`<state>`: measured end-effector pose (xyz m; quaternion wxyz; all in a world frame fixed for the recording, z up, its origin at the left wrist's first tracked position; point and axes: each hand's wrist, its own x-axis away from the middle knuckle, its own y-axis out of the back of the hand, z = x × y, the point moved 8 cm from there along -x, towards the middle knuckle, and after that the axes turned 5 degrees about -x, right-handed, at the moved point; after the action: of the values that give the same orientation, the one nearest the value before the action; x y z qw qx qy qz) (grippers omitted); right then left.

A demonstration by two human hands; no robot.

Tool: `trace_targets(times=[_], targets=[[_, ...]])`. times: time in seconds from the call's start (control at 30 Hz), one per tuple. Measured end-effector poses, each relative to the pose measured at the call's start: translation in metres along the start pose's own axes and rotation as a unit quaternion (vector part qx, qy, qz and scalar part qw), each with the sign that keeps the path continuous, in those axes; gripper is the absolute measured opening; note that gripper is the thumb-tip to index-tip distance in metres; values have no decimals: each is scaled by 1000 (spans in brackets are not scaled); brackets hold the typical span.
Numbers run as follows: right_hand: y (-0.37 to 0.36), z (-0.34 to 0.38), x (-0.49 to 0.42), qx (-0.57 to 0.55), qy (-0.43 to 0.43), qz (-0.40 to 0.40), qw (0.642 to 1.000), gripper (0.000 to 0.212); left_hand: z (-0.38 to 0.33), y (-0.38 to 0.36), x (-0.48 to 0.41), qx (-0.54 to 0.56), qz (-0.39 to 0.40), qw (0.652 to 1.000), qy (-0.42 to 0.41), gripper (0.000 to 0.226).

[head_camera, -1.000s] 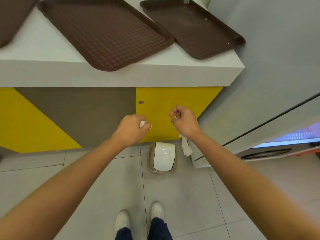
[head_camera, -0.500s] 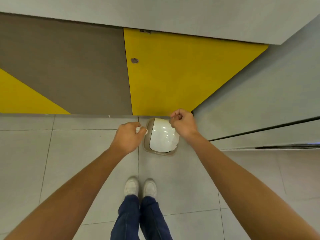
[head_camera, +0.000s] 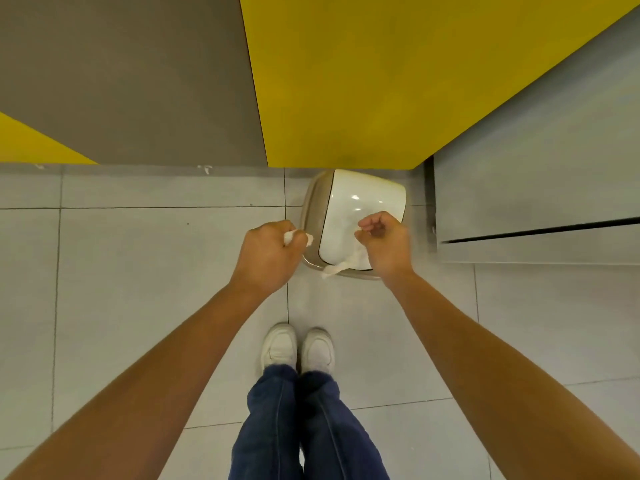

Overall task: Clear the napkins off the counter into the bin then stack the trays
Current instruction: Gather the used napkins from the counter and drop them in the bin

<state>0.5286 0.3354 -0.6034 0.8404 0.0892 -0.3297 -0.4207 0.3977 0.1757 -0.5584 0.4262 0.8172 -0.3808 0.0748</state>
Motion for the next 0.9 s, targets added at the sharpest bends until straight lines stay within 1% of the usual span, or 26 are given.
trace_targets(times=[0.1, 0.2, 0.33, 0.4, 0.43, 0.5, 0.57, 0.63, 0.67, 0.7, 0.73, 0.77, 0.8, 0.83, 0.87, 0.9], targets=[[-16, -20, -2, 108, 46, 37, 992, 16, 14, -14, -5, -1, 2, 1000, 5, 29], [-27, -34, -4, 168, 65, 49, 982, 12, 25, -26, -9, -3, 3, 1000, 5, 30], [-35, -49, -13, 218, 34, 37, 975, 29, 33, -42, -10, -6, 16, 1000, -12, 30], [-34, -55, -20, 197, -3, 9, 980, 35, 39, -49, -10, -4, 24, 1000, -8, 31], [-31, -61, -22, 171, -40, -10, 984, 35, 42, -52, -11, -1, 27, 1000, -5, 30], [-25, -75, -24, 84, -142, -57, 985, 34, 46, -57, -11, 5, 31, 1000, -4, 29], [-26, -90, -24, -45, -243, -88, 965, 34, 48, -64, -11, 13, 39, 999, -6, 29], [-38, -94, -24, -172, -301, -76, 935, 36, 49, -73, -12, 18, 50, 999, -9, 30], [-45, -95, -27, -251, -318, -76, 911, 37, 49, -78, -14, 18, 55, 998, -11, 31], [-52, -96, -28, -338, -339, -90, 873, 39, 48, -82, -15, 17, 60, 998, -12, 31], [-56, -97, -27, -419, -362, -122, 824, 38, 47, -87, -16, 16, 67, 998, -12, 32], [-58, -101, -27, -461, -378, -154, 788, 38, 45, -91, -17, 15, 75, 997, -15, 31], [-58, -104, -27, -477, -387, -175, 770, 38, 43, -95, -17, 16, 83, 996, -17, 29], [-58, -106, -28, -473, -389, -184, 769, 38, 39, -99, -18, 18, 90, 996, -20, 25], [-58, -107, -29, -463, -387, -178, 777, 38, 36, -104, -19, 22, 97, 995, -20, 23], [-58, -107, -30, -442, -384, -166, 793, 38, 32, -108, -20, 27, 102, 994, -18, 22]])
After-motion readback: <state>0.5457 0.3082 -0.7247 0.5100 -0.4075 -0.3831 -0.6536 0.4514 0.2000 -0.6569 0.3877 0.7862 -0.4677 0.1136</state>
